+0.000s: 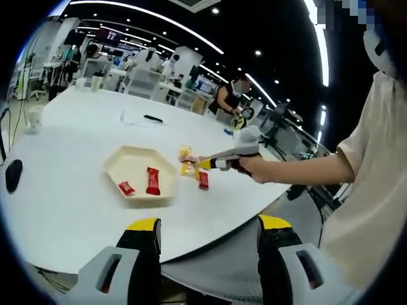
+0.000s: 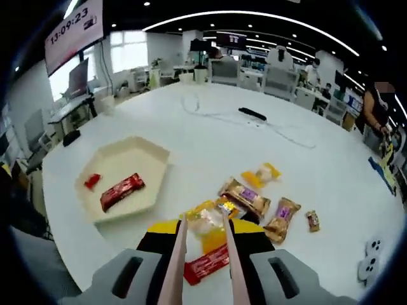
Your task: Place the target food into the container with the food tongs after gripping and lifting it, then release it inside without dropping or visibly crushing the food.
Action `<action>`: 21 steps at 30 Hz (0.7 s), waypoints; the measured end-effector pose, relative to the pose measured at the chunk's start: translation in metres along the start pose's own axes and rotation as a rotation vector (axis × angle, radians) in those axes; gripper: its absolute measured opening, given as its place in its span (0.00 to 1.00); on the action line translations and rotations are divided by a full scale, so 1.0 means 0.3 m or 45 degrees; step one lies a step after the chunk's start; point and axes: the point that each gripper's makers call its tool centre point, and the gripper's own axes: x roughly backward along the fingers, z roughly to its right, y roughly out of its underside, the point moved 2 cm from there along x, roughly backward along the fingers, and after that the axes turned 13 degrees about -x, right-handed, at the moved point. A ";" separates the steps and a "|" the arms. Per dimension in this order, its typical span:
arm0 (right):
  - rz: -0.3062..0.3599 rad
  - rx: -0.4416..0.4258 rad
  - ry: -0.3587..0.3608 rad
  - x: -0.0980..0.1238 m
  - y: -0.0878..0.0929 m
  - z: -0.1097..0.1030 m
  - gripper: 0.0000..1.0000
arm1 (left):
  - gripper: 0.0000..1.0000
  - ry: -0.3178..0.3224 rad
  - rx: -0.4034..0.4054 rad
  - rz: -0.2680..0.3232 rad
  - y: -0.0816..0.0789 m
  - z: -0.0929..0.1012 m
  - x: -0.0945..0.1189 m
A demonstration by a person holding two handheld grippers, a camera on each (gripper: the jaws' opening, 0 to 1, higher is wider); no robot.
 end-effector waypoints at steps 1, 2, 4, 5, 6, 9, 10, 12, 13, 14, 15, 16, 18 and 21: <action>-0.004 0.006 -0.002 -0.006 0.003 -0.001 0.29 | 0.61 0.001 0.000 -0.002 0.002 0.000 0.000; -0.005 0.003 -0.004 -0.010 0.005 -0.001 0.29 | 0.61 0.001 0.002 -0.004 0.003 0.000 0.000; -0.014 0.003 -0.005 -0.026 0.015 0.002 0.29 | 0.61 -0.001 0.008 -0.007 0.006 -0.002 0.002; -0.019 0.016 0.000 -0.031 0.017 0.004 0.29 | 0.61 -0.002 0.011 -0.007 0.007 -0.004 0.003; -0.022 0.029 0.004 -0.034 0.020 0.005 0.29 | 0.61 -0.004 0.013 -0.006 0.007 -0.006 0.004; -0.035 0.083 0.010 -0.049 0.028 0.006 0.29 | 0.60 -0.012 0.018 -0.011 0.012 -0.015 0.010; -0.050 0.196 0.009 -0.058 0.031 0.003 0.29 | 0.60 -0.017 0.023 -0.012 0.014 -0.020 0.014; -0.062 0.242 0.004 -0.065 0.037 -0.007 0.29 | 0.60 -0.024 0.033 -0.009 0.016 -0.027 0.020; -0.064 0.240 0.000 -0.070 0.040 -0.012 0.29 | 0.60 -0.028 0.037 -0.009 0.018 -0.032 0.024; -0.068 0.241 -0.001 -0.076 0.043 -0.012 0.29 | 0.60 -0.031 0.038 -0.012 0.020 -0.034 0.027; -0.070 0.240 0.001 -0.080 0.044 -0.009 0.29 | 0.60 -0.033 0.038 -0.015 0.021 -0.034 0.028; -0.074 0.234 0.004 -0.083 0.045 -0.006 0.29 | 0.60 -0.034 0.037 -0.017 0.022 -0.036 0.030; -0.080 0.222 0.016 -0.091 0.049 0.006 0.29 | 0.60 -0.036 0.038 -0.020 0.023 -0.038 0.032; -0.083 0.206 0.021 -0.099 0.053 0.020 0.29 | 0.61 -0.041 0.039 -0.018 0.021 -0.040 0.036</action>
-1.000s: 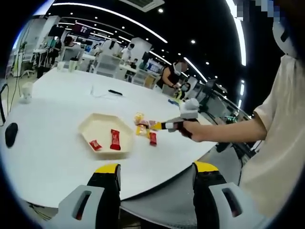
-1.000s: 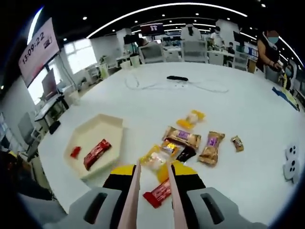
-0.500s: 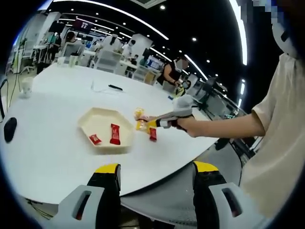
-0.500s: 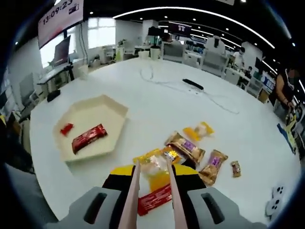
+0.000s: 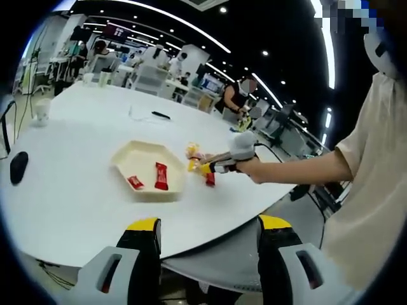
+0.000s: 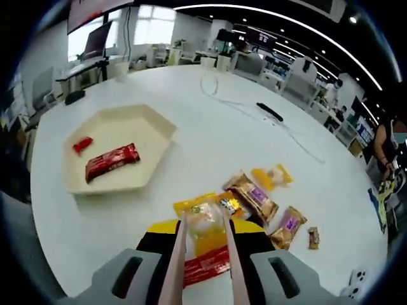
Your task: Place the target food into the container with the food tongs after gripping and lifting it, then release it inside without dropping or visibly crushing the food.
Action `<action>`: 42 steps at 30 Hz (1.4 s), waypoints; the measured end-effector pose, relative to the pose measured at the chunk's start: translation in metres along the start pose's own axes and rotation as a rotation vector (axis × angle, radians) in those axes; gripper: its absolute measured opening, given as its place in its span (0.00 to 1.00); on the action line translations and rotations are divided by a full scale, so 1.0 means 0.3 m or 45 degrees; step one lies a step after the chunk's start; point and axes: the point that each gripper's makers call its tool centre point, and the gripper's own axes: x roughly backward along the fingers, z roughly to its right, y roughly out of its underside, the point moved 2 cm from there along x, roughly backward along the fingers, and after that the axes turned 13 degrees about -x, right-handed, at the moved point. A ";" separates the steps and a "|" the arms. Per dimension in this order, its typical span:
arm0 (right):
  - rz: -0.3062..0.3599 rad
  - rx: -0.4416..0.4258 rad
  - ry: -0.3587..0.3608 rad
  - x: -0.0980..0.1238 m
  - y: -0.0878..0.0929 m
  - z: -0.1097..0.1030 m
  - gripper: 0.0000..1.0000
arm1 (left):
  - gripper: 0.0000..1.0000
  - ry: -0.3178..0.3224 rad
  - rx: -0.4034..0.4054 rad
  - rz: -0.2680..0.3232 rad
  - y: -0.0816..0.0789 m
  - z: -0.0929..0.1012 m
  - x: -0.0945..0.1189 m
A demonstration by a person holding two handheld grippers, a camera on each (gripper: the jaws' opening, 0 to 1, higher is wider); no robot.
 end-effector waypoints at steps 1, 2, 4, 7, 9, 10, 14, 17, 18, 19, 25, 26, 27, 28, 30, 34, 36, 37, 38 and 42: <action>-0.002 -0.002 0.002 -0.004 0.002 0.004 0.29 | 0.61 0.000 0.001 0.000 0.001 0.000 0.000; -0.003 -0.004 0.001 -0.004 0.002 0.004 0.29 | 0.61 0.000 0.002 -0.002 0.003 0.000 0.000; -0.004 -0.008 -0.004 -0.003 0.000 0.003 0.29 | 0.61 0.002 0.005 -0.002 0.005 0.003 0.000; -0.013 -0.006 -0.014 -0.004 0.002 0.002 0.29 | 0.61 0.006 0.008 -0.004 0.011 0.006 -0.001; -0.021 -0.017 -0.022 -0.005 0.004 0.002 0.29 | 0.61 0.007 0.008 -0.005 0.014 0.007 -0.001; -0.025 -0.029 -0.027 -0.006 0.005 0.003 0.28 | 0.61 0.007 0.010 -0.004 0.015 0.007 -0.001; -0.034 -0.049 -0.036 -0.006 0.007 0.002 0.28 | 0.61 0.006 0.012 0.001 0.014 0.008 0.001; -0.039 -0.110 -0.051 -0.010 0.010 0.001 0.28 | 0.61 0.002 0.014 0.004 0.017 0.007 0.005; -0.041 -0.128 -0.057 -0.010 0.011 -0.001 0.28 | 0.61 0.001 0.015 0.005 0.018 0.007 0.007; -0.041 -0.129 -0.056 -0.010 0.012 -0.002 0.28 | 0.61 0.001 0.015 0.005 0.019 0.007 0.007; -0.049 -0.232 -0.072 -0.010 0.016 -0.005 0.26 | 0.61 0.001 0.020 0.009 0.027 0.014 0.014; -0.050 -0.235 -0.064 -0.007 0.016 -0.005 0.26 | 0.61 0.001 0.020 0.009 0.028 0.014 0.015; -0.053 -0.239 -0.051 -0.003 0.016 -0.007 0.25 | 0.61 0.001 0.021 0.008 0.030 0.016 0.017; -0.054 -0.240 -0.050 -0.002 0.017 -0.009 0.25 | 0.61 0.000 0.020 0.009 0.030 0.017 0.019; -0.054 -0.267 -0.047 0.003 0.020 -0.016 0.24 | 0.61 -0.006 0.021 0.013 0.031 0.016 0.028; -0.056 -0.289 -0.052 0.011 0.022 -0.026 0.23 | 0.60 -0.014 0.027 0.015 0.039 0.013 0.039; -0.060 -0.301 -0.056 0.017 0.024 -0.034 0.23 | 0.60 -0.016 0.028 0.015 0.043 0.012 0.042; -0.061 -0.301 -0.060 0.021 0.025 -0.038 0.23 | 0.60 -0.016 0.029 0.017 0.042 0.012 0.042; -0.070 -0.279 -0.067 0.026 0.028 -0.047 0.23 | 0.60 -0.015 0.029 0.019 0.041 0.013 0.042; -0.061 -0.302 -0.073 0.049 0.025 -0.052 0.23 | 0.60 -0.010 0.022 0.029 0.032 0.016 0.036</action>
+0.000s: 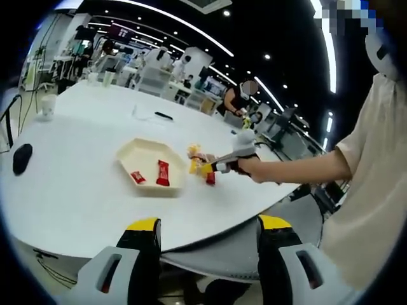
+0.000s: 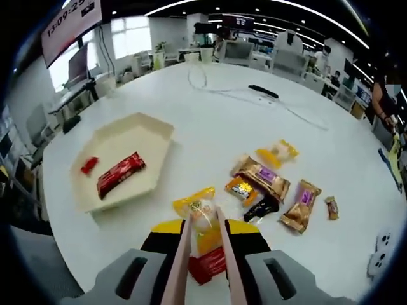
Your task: Place the target food into the container with the food tongs after gripping and lifting it, then release it inside without dropping or visibly crushing the food.
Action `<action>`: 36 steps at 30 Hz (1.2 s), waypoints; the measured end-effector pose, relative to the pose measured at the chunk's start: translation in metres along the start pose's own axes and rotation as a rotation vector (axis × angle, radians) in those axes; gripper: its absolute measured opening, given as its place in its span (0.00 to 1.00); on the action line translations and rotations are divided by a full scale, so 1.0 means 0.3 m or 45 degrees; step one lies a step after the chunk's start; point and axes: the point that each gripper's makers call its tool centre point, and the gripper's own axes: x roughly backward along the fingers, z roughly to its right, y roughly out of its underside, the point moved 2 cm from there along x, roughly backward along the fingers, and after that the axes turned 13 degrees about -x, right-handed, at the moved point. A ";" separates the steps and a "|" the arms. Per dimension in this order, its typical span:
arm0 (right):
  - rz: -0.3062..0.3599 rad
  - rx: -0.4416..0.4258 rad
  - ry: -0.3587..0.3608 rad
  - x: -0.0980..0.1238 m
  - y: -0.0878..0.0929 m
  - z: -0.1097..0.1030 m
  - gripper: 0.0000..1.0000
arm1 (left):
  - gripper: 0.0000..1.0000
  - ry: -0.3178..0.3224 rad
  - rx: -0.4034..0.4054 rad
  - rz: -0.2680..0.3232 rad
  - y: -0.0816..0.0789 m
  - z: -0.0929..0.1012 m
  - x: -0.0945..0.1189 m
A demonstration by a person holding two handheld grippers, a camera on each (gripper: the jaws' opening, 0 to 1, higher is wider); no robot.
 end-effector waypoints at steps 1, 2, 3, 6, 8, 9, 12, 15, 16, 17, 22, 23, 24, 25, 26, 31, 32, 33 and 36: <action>0.007 -0.003 0.002 0.012 -0.001 0.000 0.23 | 0.60 0.004 -0.004 0.004 -0.004 0.003 -0.002; 0.008 -0.003 0.001 0.017 0.000 -0.001 0.23 | 0.60 0.008 -0.009 0.009 -0.008 0.006 -0.003; 0.010 -0.003 0.000 0.022 0.000 -0.002 0.23 | 0.60 0.012 -0.013 0.011 -0.012 0.009 -0.004; 0.017 -0.007 0.002 0.033 -0.003 0.002 0.23 | 0.60 0.017 -0.025 0.014 -0.018 0.013 -0.006; 0.022 -0.020 0.004 0.044 -0.005 0.006 0.23 | 0.60 0.022 -0.029 0.022 -0.024 0.013 -0.006; 0.025 -0.019 0.007 0.049 -0.005 0.007 0.23 | 0.60 0.023 -0.033 0.023 -0.026 0.013 -0.007; 0.030 -0.018 0.010 0.060 -0.007 0.011 0.23 | 0.60 0.028 -0.041 0.027 -0.032 0.015 -0.008; 0.032 -0.025 0.015 0.067 -0.005 0.020 0.23 | 0.60 0.030 -0.043 0.031 -0.034 0.017 -0.009; 0.031 -0.026 0.017 0.068 -0.004 0.022 0.24 | 0.60 0.030 -0.045 0.034 -0.036 0.018 -0.009; 0.032 -0.028 0.019 0.070 -0.003 0.024 0.23 | 0.60 0.030 -0.044 0.036 -0.036 0.019 -0.009; 0.038 -0.022 0.016 0.088 -0.012 0.018 0.24 | 0.60 0.030 -0.039 0.044 -0.030 0.022 -0.009; 0.039 -0.021 0.014 0.093 -0.014 0.017 0.24 | 0.60 0.032 -0.038 0.046 -0.028 0.022 -0.011; 0.043 -0.020 0.012 0.101 -0.018 0.014 0.24 | 0.60 0.036 -0.035 0.045 -0.027 0.024 -0.013; 0.044 -0.012 0.008 0.106 -0.020 0.010 0.24 | 0.60 0.040 -0.037 0.041 -0.026 0.027 -0.013; 0.044 0.005 0.009 0.111 -0.022 0.008 0.24 | 0.60 0.044 -0.045 0.043 -0.030 0.033 -0.010; 0.075 0.032 0.004 0.159 -0.046 -0.005 0.24 | 0.60 0.054 -0.042 0.038 -0.024 0.034 -0.005; 0.082 0.038 0.002 0.166 -0.052 -0.008 0.24 | 0.60 0.055 -0.042 0.037 -0.023 0.032 -0.006; 0.088 0.045 0.000 0.173 -0.059 -0.011 0.24 | 0.60 0.057 -0.042 0.036 -0.022 0.031 -0.006; 0.139 0.090 -0.006 0.220 -0.112 -0.032 0.23 | 0.60 0.080 -0.062 0.041 -0.041 0.031 -0.016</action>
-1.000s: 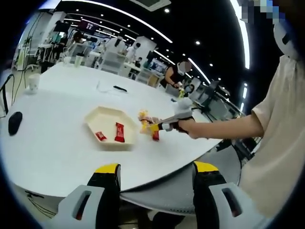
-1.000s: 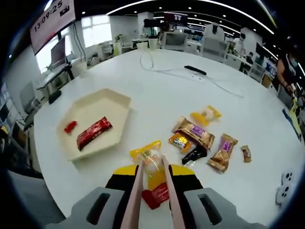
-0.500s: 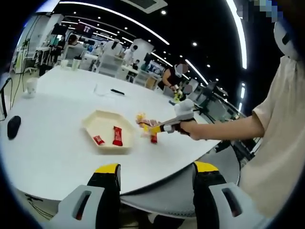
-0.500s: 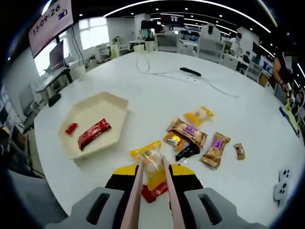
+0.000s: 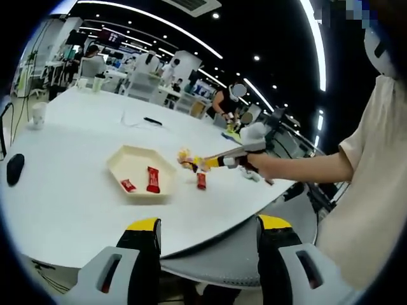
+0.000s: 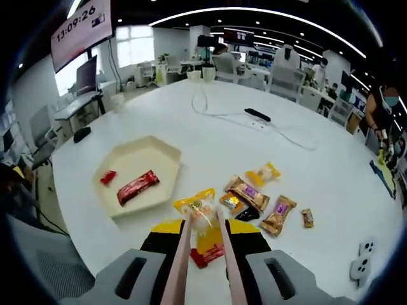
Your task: Place the target food into the container with the food tongs after gripping and lifting it, then release it inside without dropping or visibly crushing the food.
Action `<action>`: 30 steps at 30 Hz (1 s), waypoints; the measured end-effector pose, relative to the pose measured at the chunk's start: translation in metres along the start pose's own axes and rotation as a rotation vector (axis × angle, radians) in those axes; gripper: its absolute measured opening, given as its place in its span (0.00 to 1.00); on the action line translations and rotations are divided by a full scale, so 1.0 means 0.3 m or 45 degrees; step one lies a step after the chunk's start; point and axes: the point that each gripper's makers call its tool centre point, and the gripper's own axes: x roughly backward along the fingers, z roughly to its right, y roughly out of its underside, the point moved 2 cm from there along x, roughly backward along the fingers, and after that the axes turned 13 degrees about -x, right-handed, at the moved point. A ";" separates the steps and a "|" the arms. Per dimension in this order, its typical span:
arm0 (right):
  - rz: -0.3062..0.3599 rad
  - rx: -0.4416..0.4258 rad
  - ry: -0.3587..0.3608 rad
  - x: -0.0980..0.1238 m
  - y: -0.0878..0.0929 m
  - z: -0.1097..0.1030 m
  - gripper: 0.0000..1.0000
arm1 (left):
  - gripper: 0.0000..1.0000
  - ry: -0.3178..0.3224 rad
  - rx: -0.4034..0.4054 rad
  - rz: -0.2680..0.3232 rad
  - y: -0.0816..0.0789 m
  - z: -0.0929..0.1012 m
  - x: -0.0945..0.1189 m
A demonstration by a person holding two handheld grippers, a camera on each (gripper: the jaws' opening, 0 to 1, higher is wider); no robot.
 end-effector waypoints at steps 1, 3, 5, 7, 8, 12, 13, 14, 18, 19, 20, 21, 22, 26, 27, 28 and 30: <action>0.010 0.002 -0.004 0.007 -0.012 -0.004 0.23 | 0.60 0.005 -0.007 0.002 -0.006 0.000 -0.004; 0.036 0.015 -0.009 0.022 -0.042 -0.013 0.23 | 0.60 0.014 -0.016 0.009 -0.018 -0.001 -0.011; 0.052 0.017 -0.013 0.034 -0.062 -0.021 0.23 | 0.60 0.024 -0.026 0.020 -0.031 0.000 -0.021; 0.061 0.027 -0.014 0.044 -0.073 -0.027 0.23 | 0.60 0.038 -0.039 0.023 -0.039 0.006 -0.033; 0.067 0.029 -0.015 0.050 -0.079 -0.029 0.23 | 0.60 0.044 -0.044 0.026 -0.042 0.009 -0.036; 0.079 0.028 -0.014 0.060 -0.090 -0.030 0.23 | 0.60 0.052 -0.050 0.035 -0.050 0.014 -0.039; 0.081 0.027 -0.013 0.061 -0.091 -0.031 0.23 | 0.60 0.053 -0.050 0.036 -0.051 0.014 -0.039; 0.082 0.027 -0.013 0.062 -0.092 -0.031 0.23 | 0.60 0.053 -0.050 0.037 -0.051 0.014 -0.039; 0.121 0.021 -0.006 0.084 -0.127 -0.040 0.23 | 0.60 0.049 -0.067 0.047 -0.062 0.008 -0.019; 0.132 0.015 -0.001 0.089 -0.135 -0.043 0.22 | 0.60 0.049 -0.066 0.052 -0.066 0.005 -0.015; 0.140 0.010 0.000 0.093 -0.141 -0.045 0.22 | 0.60 0.051 -0.064 0.059 -0.072 0.001 -0.012; 0.149 0.004 0.006 0.100 -0.149 -0.050 0.22 | 0.60 0.060 -0.063 0.062 -0.077 -0.005 -0.009; 0.164 -0.004 0.016 0.107 -0.157 -0.053 0.21 | 0.60 0.076 -0.069 0.059 -0.079 -0.010 -0.008; 0.198 -0.051 0.062 0.127 -0.168 -0.046 0.21 | 0.60 0.120 -0.114 0.035 -0.091 -0.035 -0.006; 0.201 -0.053 0.068 0.130 -0.169 -0.046 0.21 | 0.60 0.122 -0.115 0.037 -0.094 -0.040 -0.005; 0.204 -0.055 0.073 0.134 -0.169 -0.046 0.21 | 0.60 0.124 -0.116 0.039 -0.098 -0.044 -0.003; 0.219 -0.079 0.097 0.154 -0.171 -0.046 0.21 | 0.60 0.145 -0.131 0.051 -0.119 -0.070 0.003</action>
